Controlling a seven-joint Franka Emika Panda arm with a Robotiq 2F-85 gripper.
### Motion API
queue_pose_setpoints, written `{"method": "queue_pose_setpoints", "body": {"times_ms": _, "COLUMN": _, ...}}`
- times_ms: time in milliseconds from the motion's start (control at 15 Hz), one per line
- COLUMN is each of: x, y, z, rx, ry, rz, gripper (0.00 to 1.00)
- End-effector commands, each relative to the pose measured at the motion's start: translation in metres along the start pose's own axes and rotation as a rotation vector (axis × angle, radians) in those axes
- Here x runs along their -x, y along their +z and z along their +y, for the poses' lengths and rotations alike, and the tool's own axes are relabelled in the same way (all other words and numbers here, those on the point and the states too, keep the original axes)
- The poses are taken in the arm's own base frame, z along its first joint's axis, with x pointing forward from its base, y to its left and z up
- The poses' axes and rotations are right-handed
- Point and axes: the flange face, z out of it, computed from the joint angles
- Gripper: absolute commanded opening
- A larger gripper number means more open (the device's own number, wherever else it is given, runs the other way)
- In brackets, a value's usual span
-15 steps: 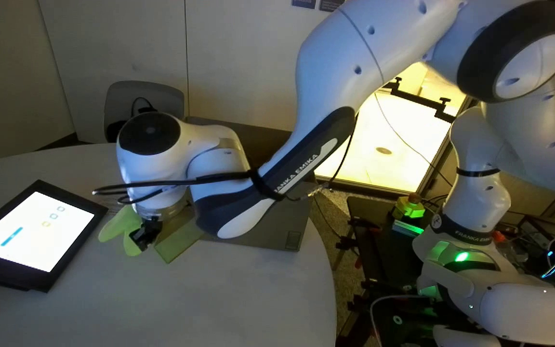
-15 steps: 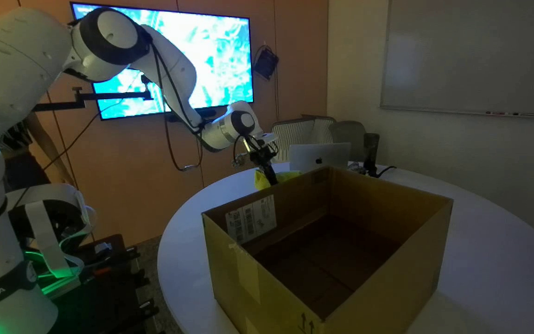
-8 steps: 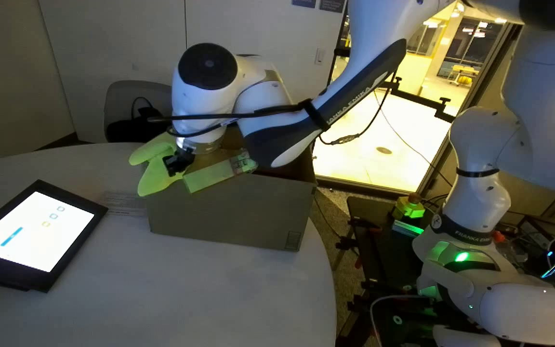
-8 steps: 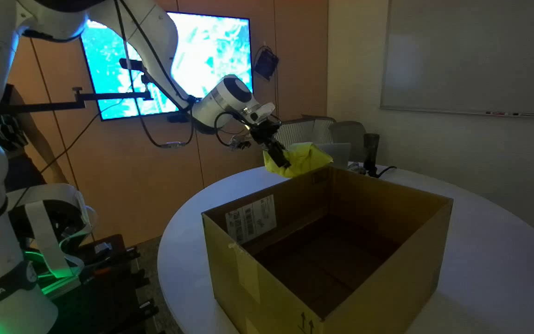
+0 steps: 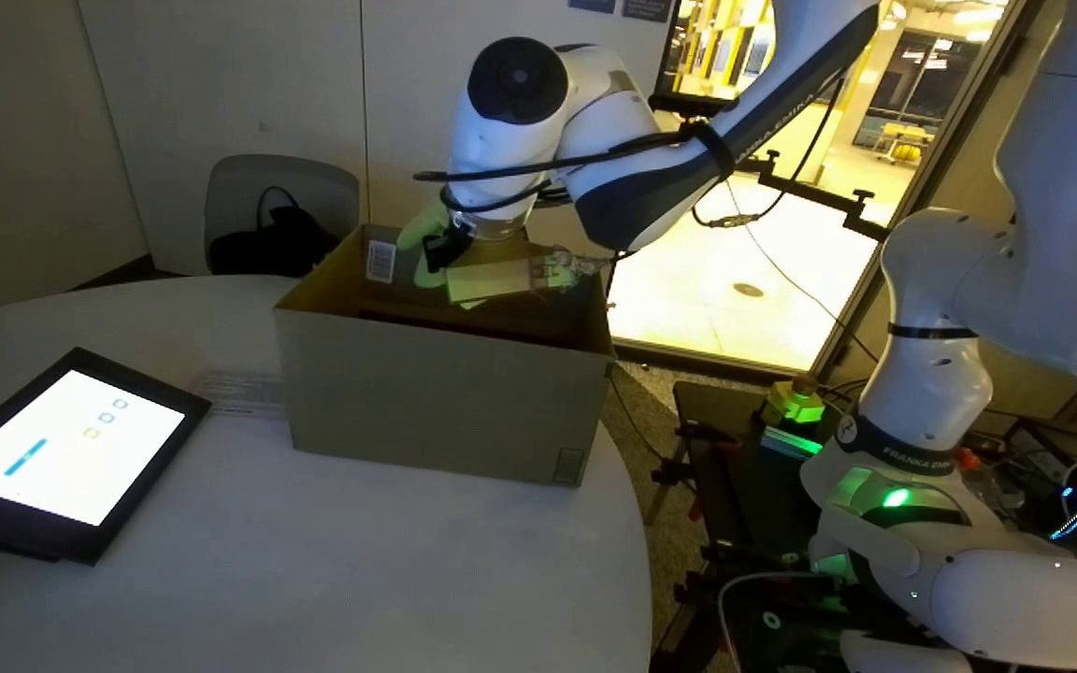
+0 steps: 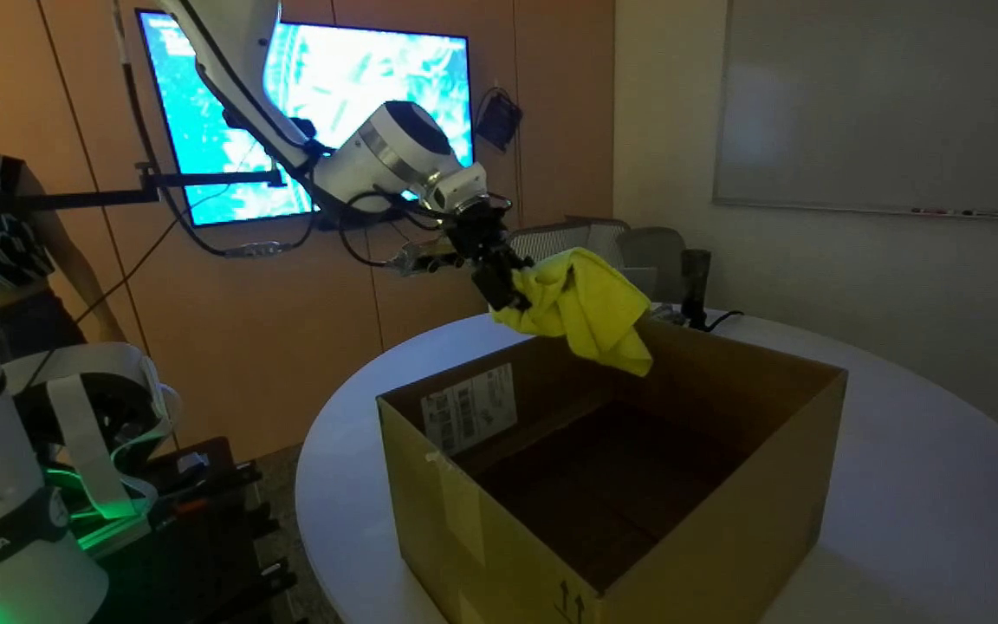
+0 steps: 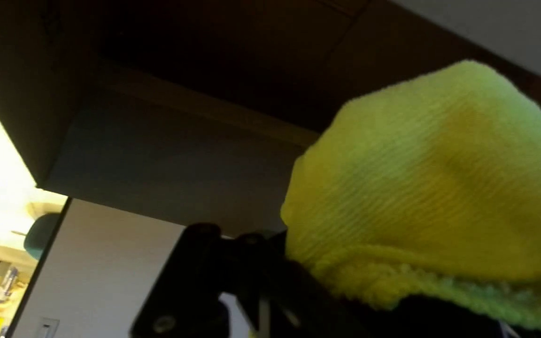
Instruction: Put the marker on the green towel, then wrap the marker and put it in the box
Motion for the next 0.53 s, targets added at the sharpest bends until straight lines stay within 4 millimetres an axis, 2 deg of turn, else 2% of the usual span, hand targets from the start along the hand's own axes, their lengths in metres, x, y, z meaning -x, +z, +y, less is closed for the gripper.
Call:
{"method": "queue_pose_setpoints", "body": {"times_ms": 0, "x": 0.014, "y": 0.022, "z": 0.031, "rx": 0.064, "ry": -0.003, "rz": -0.082, "gripper": 0.05}}
{"method": "queue_pose_setpoints", "body": {"times_ms": 267, "x": 0.046, "y": 0.069, "z": 0.037, "rx": 0.102, "ry": -0.057, "rz": -0.221, "gripper": 0.06}}
{"method": "queue_pose_setpoints", "body": {"times_ms": 400, "x": 0.06, "y": 0.085, "z": 0.037, "rx": 0.102, "ry": -0.087, "rz": -0.286, "gripper": 0.05}}
{"method": "queue_pose_setpoints", "body": {"times_ms": 467, "x": 0.066, "y": 0.091, "z": 0.036, "rx": 0.1, "ry": -0.105, "rz": -0.312, "gripper": 0.17}}
